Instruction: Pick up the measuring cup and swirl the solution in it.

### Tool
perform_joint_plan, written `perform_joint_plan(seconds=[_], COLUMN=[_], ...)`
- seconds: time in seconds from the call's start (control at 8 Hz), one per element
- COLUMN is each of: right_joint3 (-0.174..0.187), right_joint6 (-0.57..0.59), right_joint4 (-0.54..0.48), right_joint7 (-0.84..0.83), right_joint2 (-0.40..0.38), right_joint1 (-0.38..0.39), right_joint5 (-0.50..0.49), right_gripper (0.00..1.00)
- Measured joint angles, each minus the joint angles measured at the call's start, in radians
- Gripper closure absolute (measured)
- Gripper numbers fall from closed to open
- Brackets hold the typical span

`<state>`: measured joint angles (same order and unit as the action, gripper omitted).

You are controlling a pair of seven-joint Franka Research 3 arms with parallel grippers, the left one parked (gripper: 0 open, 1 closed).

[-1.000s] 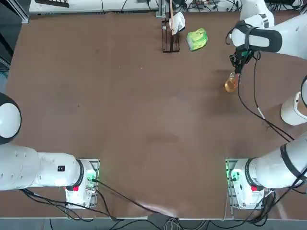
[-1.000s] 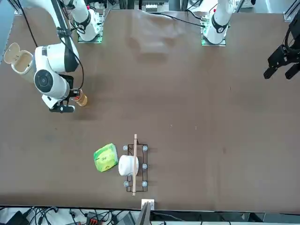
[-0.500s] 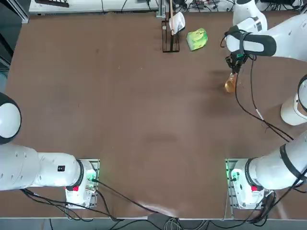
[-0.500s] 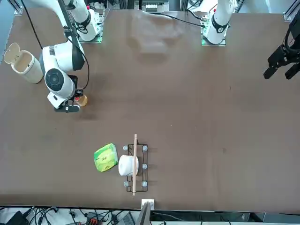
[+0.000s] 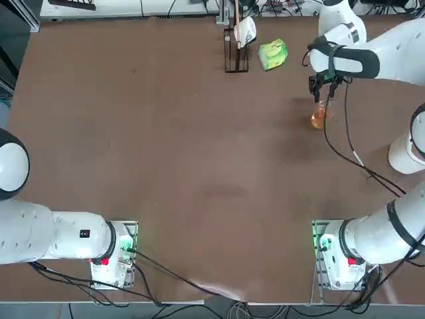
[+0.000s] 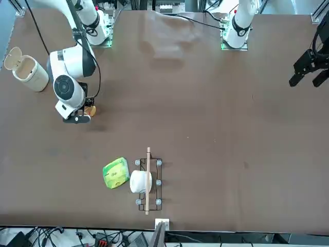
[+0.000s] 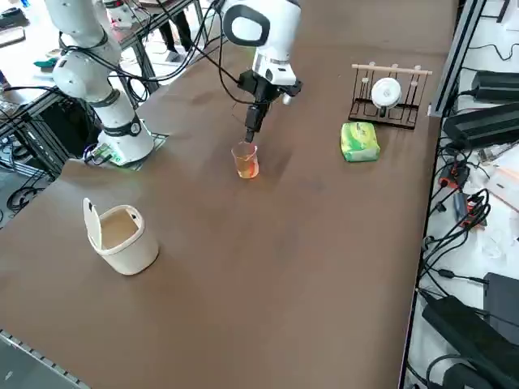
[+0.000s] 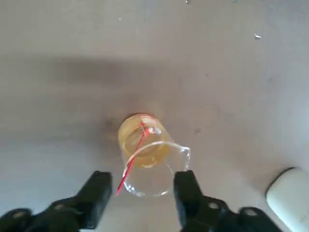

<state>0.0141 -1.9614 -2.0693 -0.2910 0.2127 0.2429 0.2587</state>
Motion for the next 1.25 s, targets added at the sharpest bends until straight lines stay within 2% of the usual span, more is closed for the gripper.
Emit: perform_joint_plan(seconds=[0.12, 0.62, 0.88, 1.25], right_joint3=[0.0, 0.003, 0.017, 0.033], right_joint6=[0.033, 0.138, 0.183, 0.262], right_joint4=[0.025, 0.184, 0.274, 0.371], right_joint7=[-0.009, -0.012, 0.011, 0.193], right_joint2=[-0.003, -0.025, -0.03, -0.07], right_joint1=[0.015, 0.027, 0.014, -0.107], right_joint5=[0.0, -0.002, -0.065, -0.176], right_gripper=[0.0, 0.0, 0.0, 0.0])
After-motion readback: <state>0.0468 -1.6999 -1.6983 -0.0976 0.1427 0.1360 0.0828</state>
